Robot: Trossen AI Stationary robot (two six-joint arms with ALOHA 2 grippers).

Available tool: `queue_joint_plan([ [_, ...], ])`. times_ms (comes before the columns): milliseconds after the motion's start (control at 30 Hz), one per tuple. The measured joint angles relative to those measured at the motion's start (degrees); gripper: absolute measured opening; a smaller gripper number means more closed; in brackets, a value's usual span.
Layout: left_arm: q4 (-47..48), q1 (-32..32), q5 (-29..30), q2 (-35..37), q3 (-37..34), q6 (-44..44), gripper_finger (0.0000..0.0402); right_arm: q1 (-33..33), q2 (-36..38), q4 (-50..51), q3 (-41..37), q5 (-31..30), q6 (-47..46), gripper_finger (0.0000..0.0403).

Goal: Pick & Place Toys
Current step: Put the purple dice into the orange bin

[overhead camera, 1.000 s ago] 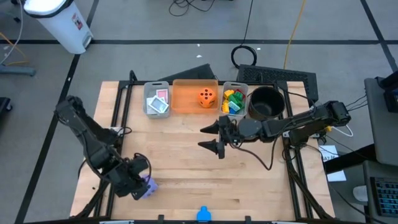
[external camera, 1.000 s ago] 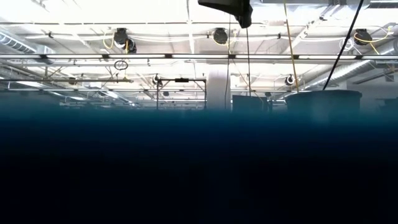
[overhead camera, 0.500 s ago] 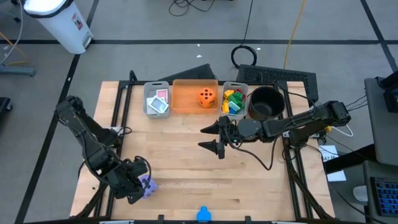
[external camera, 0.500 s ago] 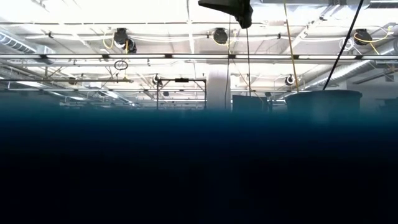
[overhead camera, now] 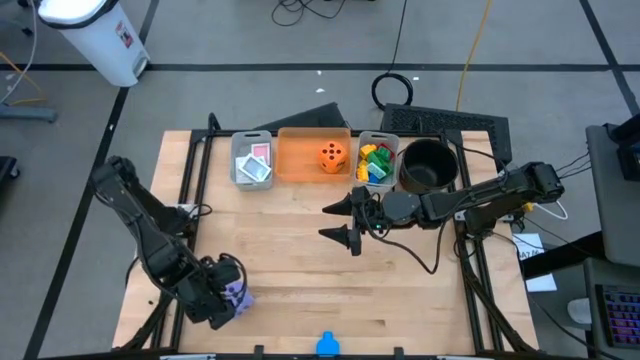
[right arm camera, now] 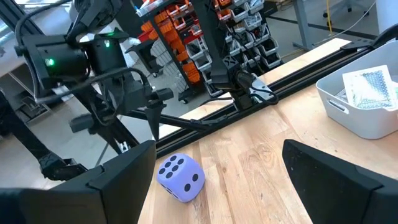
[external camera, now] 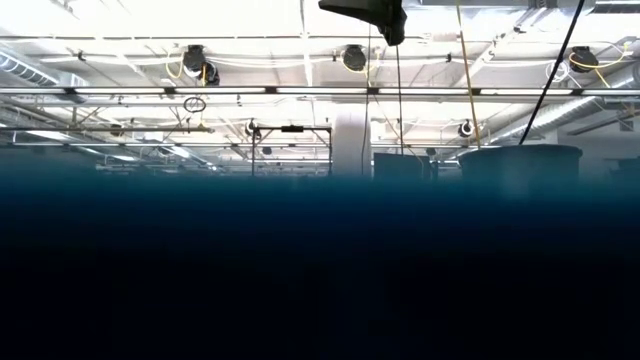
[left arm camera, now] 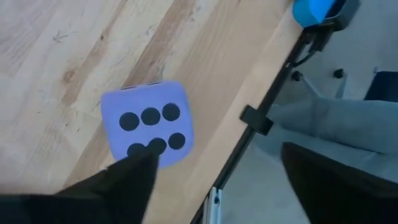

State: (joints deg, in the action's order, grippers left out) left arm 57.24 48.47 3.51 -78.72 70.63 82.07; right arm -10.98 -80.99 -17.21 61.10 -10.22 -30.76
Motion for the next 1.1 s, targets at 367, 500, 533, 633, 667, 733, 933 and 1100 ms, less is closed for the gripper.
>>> queue_joint_plan([
  [367,3.73,-0.5,-1.53,-6.82,0.0,-1.27,0.0367,0.0,0.0,0.02,0.0,0.0,-0.02,0.0341],
  [500,7.16,-0.5,-2.1,-8.0,-0.02,1.14,0.0376,0.0,0.0,0.02,0.0,0.0,-0.02,0.0341],
  [533,7.15,-0.5,-2.1,-8.3,-0.02,1.58,0.0379,0.0,0.0,0.02,0.0,0.0,-0.02,0.0341],
  [633,6.98,-0.5,-2.42,-9.06,-0.39,2.77,0.0392,0.0,0.0,0.02,0.0,0.0,-0.04,0.0341],
  [667,6.95,-0.5,-2.69,-9.13,-0.92,3.54,0.0395,0.0,0.0,0.02,0.0,0.0,-0.04,0.0341],
  [733,6.25,-0.5,-4.02,-9.14,-2.57,4.91,0.0398,0.0,0.0,0.02,0.0,0.02,-0.04,0.0341],
  [933,1.87,-0.5,-5.18,-9.18,-7.3,7.27,0.0398,0.0,0.0,0.06,0.0,0.02,-1.51,0.0341],
  [1100,-4.82,-0.5,-5.16,-9.16,-9.32,5.12,0.0397,0.0,0.0,0.56,0.0,0.02,-1.53,0.0341],
])
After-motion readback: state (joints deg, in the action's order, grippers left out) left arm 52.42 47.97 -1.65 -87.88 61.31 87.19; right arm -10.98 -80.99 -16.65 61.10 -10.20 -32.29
